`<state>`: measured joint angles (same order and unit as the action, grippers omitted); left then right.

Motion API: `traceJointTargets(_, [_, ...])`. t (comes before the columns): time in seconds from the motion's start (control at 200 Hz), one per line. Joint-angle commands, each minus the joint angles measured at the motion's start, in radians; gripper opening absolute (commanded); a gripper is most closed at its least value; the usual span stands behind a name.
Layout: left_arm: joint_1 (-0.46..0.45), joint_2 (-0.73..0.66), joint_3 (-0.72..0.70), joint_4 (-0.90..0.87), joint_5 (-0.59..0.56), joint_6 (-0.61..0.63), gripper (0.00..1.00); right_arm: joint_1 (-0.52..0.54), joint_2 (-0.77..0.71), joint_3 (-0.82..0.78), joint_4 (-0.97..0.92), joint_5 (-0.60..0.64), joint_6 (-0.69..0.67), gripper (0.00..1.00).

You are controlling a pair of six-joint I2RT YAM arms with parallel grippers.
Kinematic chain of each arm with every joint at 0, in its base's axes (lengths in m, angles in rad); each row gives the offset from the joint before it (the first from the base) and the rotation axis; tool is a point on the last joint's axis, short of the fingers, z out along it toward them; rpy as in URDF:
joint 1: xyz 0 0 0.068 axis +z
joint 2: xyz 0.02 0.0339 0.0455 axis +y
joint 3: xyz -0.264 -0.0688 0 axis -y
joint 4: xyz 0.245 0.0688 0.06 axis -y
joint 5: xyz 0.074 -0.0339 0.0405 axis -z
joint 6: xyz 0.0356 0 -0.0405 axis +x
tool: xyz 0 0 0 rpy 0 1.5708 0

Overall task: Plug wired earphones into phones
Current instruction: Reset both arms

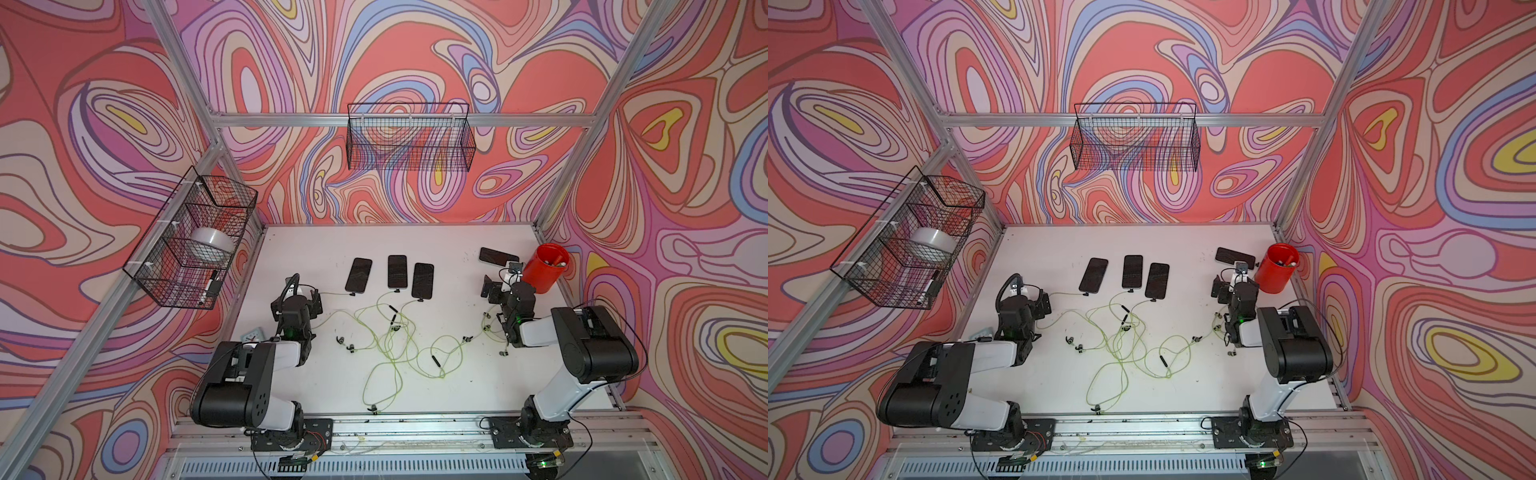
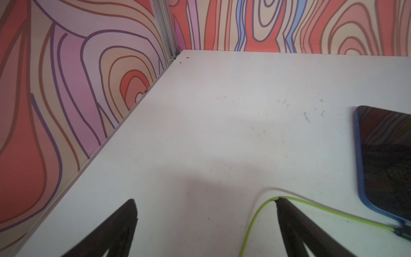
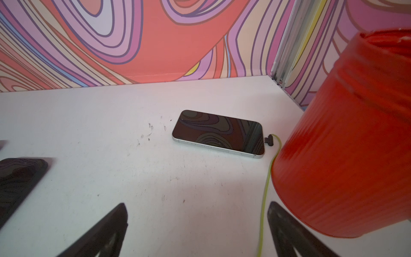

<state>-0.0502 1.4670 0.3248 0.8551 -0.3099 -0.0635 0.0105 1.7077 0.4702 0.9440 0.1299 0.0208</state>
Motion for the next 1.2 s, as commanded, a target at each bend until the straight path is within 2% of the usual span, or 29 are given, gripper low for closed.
traceJointTargets(0.0, [0.011, 0.110, -0.031, 0.262, 0.057, 0.024, 1.00, 0.002, 0.004, -0.004, 0.018, -0.005, 0.010, 0.98])
traceJointTargets(0.06, [0.013, 0.026, 0.007, 0.037, 0.060, -0.021, 1.00, 0.002, 0.004, -0.004, 0.018, -0.007, 0.010, 0.98])
traceJointTargets(0.125, [0.018, 0.096, -0.018, 0.211, 0.062, 0.008, 1.00, 0.002, 0.004, -0.005, 0.018, -0.007, 0.010, 0.98])
traceJointTargets(0.19, [0.018, 0.036, 0.015, 0.042, 0.075, -0.019, 1.00, 0.002, 0.004, -0.003, 0.018, -0.005, 0.010, 0.98])
traceJointTargets(0.255, [0.018, 0.087, 0.004, 0.155, 0.063, 0.005, 1.00, 0.002, 0.005, -0.002, 0.017, -0.006, 0.011, 0.99])
traceJointTargets(0.325, [0.019, 0.046, 0.029, 0.031, 0.069, -0.017, 1.00, 0.001, 0.007, 0.001, 0.012, -0.006, 0.011, 0.98])
traceJointTargets(0.391, [0.018, 0.084, 0.018, 0.120, 0.065, 0.002, 1.00, 0.002, 0.009, 0.004, 0.005, -0.010, 0.012, 0.99])
traceJointTargets(0.466, [0.018, 0.054, 0.033, 0.038, 0.069, -0.013, 1.00, 0.002, 0.007, 0.003, 0.006, -0.011, 0.012, 0.98])
traceJointTargets(0.541, [0.018, 0.078, 0.018, 0.110, 0.066, -0.002, 1.00, 0.002, 0.006, -0.002, 0.012, -0.010, 0.012, 0.99])
traceJointTargets(0.611, [0.018, 0.061, 0.029, 0.056, 0.067, -0.014, 1.00, 0.002, 0.004, -0.002, 0.015, -0.009, 0.010, 0.98])
traceJointTargets(0.791, [0.018, 0.070, 0.026, 0.080, 0.066, -0.008, 1.00, 0.002, 0.004, -0.002, 0.015, -0.009, 0.010, 0.99])
traceJointTargets(0.811, [0.018, 0.073, 0.026, 0.084, 0.065, -0.006, 0.97, 0.002, 0.004, -0.002, 0.016, -0.009, 0.011, 0.98])
traceJointTargets(0.846, [0.018, 0.071, 0.031, 0.074, 0.067, -0.006, 0.75, 0.002, 0.004, -0.002, 0.015, -0.009, 0.011, 0.98])
traceJointTargets(0.901, [0.018, 0.069, 0.035, 0.060, 0.068, -0.008, 0.05, 0.002, 0.004, -0.002, 0.013, -0.009, 0.011, 0.98])
traceJointTargets(0.911, [0.019, 0.070, 0.034, 0.062, 0.067, -0.007, 0.00, 0.002, 0.004, -0.002, 0.013, -0.009, 0.012, 0.98])
traceJointTargets(0.931, [0.018, 0.072, 0.033, 0.067, 0.068, -0.007, 0.00, 0.002, 0.005, -0.001, 0.012, -0.011, 0.012, 0.98])
traceJointTargets(0.936, [0.018, 0.072, 0.034, 0.068, 0.067, -0.006, 0.00, 0.002, 0.006, -0.001, 0.012, -0.012, 0.012, 0.93])
traceJointTargets(0.951, [0.018, 0.072, 0.034, 0.067, 0.067, -0.006, 0.00, 0.002, 0.006, 0.000, 0.009, -0.013, 0.013, 0.68])
traceJointTargets(0.956, [0.018, 0.072, 0.033, 0.067, 0.068, -0.006, 0.00, 0.002, 0.006, 0.000, 0.009, -0.014, 0.013, 0.63])
traceJointTargets(0.966, [0.018, 0.070, 0.033, 0.066, 0.066, -0.007, 0.00, 0.002, 0.006, 0.001, 0.009, -0.015, 0.013, 0.39])
traceJointTargets(0.981, [0.019, 0.070, 0.034, 0.063, 0.066, -0.007, 0.00, 0.003, 0.006, 0.000, 0.009, -0.014, 0.014, 0.10])
traceJointTargets(0.987, [0.018, 0.070, 0.035, 0.062, 0.067, -0.007, 0.00, 0.002, 0.006, 0.000, 0.010, -0.014, 0.013, 0.03])
traceJointTargets(0.992, [0.019, 0.069, 0.035, 0.061, 0.067, -0.008, 0.00, 0.002, 0.006, -0.001, 0.009, -0.014, 0.013, 0.00])
traceJointTargets(1.067, [0.018, 0.071, 0.034, 0.067, 0.066, -0.007, 0.01, 0.002, 0.005, -0.001, 0.014, -0.009, 0.011, 0.00])
traceJointTargets(1.107, [0.018, 0.070, 0.034, 0.064, 0.067, -0.008, 0.30, 0.002, 0.006, -0.001, 0.013, -0.009, 0.012, 0.01])
traceJointTargets(1.127, [0.018, 0.070, 0.034, 0.064, 0.066, -0.007, 0.46, 0.002, 0.006, -0.002, 0.013, -0.009, 0.012, 0.14])
traceJointTargets(1.152, [0.018, 0.071, 0.034, 0.064, 0.066, -0.008, 0.63, 0.003, 0.006, -0.002, 0.013, -0.009, 0.013, 0.38])
traceJointTargets(1.172, [0.018, 0.071, 0.033, 0.064, 0.067, -0.008, 0.73, 0.002, 0.006, -0.002, 0.014, -0.009, 0.011, 0.52])
traceJointTargets(1.197, [0.018, 0.070, 0.034, 0.064, 0.066, -0.007, 0.83, 0.002, 0.006, -0.002, 0.013, -0.009, 0.012, 0.64])
